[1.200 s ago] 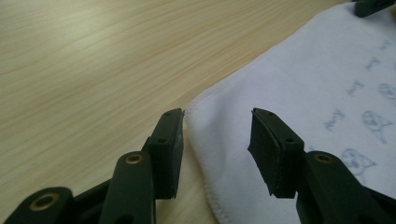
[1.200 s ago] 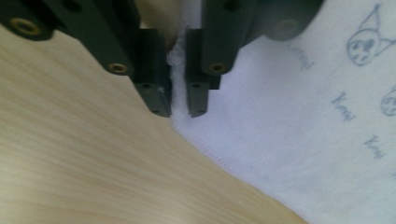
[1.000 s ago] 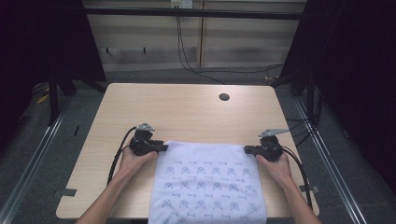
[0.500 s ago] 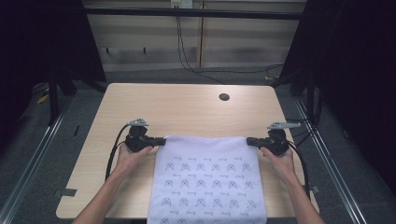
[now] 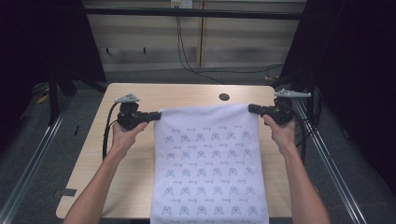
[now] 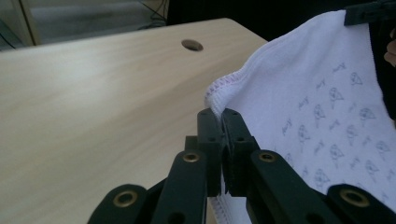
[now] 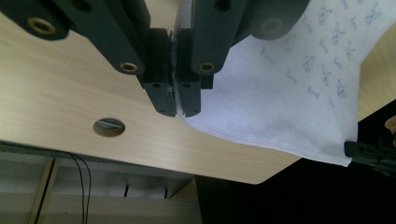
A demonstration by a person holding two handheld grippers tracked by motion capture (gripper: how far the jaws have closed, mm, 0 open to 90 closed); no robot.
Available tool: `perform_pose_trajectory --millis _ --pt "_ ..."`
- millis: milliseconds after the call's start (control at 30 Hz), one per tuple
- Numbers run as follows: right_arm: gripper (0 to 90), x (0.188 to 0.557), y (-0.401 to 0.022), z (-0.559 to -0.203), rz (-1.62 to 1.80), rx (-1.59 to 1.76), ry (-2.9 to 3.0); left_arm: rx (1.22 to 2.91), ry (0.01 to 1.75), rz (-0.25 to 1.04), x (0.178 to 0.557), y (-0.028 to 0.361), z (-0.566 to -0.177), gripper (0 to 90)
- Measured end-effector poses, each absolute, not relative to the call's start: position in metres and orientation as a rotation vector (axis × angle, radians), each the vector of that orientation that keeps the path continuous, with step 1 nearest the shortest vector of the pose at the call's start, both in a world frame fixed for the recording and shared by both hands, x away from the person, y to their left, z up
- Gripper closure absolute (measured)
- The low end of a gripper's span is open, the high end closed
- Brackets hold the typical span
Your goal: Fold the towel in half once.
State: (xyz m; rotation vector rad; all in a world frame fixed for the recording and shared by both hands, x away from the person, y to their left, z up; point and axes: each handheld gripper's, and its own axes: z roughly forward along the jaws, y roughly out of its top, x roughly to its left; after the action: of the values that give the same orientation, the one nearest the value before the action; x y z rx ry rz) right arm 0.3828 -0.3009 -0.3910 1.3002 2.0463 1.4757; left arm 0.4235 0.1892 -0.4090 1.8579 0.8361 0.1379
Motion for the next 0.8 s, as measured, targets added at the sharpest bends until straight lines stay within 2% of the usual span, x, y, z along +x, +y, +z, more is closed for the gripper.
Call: perform_pose_trajectory --millis 133,267,400,467,533,700,733,800 --pt "86.9 0.395 -0.301 -0.366 1.451 1.278 2.018 1.828 0.820 0.177 0.435 0.184 -0.388 87.7" --pt "87.0 0.400 -0.306 -0.341 1.492 1.250 1.959 1.791 0.775 0.209 0.431 0.179 -0.368 87.8" --pt "87.0 0.393 -0.303 -0.343 1.563 1.233 1.964 1.815 0.700 0.178 0.413 0.172 -0.370 87.8" --pt "87.1 0.378 -0.297 -0.364 1.509 1.222 2.055 1.862 0.669 0.156 0.395 0.168 -0.384 87.7" --pt "87.1 0.371 -0.298 -0.370 1.526 1.219 2.065 1.854 0.663 0.129 0.386 0.170 -0.389 87.7" --pt "87.3 0.313 -0.310 -0.384 1.505 1.174 2.166 1.865 0.607 0.100 0.346 0.183 -0.401 87.7" --pt "87.3 0.313 -0.310 -0.384 1.505 1.174 2.166 1.864 0.600 0.082 0.337 0.187 -0.403 87.7" --pt "87.2 0.278 -0.313 -0.388 1.473 1.156 2.231 1.867 0.602 0.035 0.313 0.199 -0.409 87.7"
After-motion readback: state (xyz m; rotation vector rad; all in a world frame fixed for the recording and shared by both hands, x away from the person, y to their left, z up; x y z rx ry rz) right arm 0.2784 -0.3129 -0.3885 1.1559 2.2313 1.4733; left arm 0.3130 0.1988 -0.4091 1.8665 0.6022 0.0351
